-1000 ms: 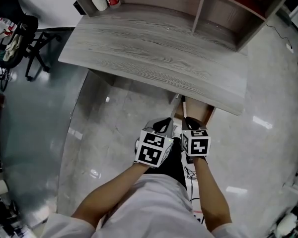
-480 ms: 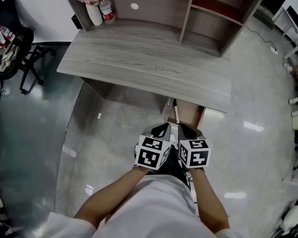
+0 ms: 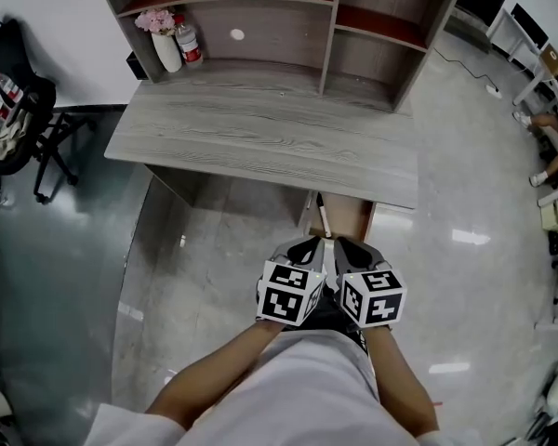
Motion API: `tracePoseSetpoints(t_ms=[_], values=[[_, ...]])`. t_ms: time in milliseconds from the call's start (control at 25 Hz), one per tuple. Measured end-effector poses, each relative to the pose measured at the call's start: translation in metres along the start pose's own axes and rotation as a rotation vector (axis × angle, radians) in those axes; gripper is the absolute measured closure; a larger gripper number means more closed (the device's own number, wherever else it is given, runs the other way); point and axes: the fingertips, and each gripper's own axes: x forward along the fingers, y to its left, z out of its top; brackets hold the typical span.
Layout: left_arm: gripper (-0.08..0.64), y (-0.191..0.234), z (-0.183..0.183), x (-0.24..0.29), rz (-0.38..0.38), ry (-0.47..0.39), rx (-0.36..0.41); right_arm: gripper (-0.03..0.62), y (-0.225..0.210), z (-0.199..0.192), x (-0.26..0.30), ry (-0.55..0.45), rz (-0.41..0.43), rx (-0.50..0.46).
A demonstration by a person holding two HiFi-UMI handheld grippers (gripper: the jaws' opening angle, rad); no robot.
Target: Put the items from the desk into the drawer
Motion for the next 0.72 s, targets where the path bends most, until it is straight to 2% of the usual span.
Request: tracePoseSetpoints(t_ms=[720], values=[[0.556,-0.0054,0.0043,-0.0085,0.001,-0.011,0.012,0.591,0.0082,0.0055,-0.0084,-0.028,0.014,-0.010]])
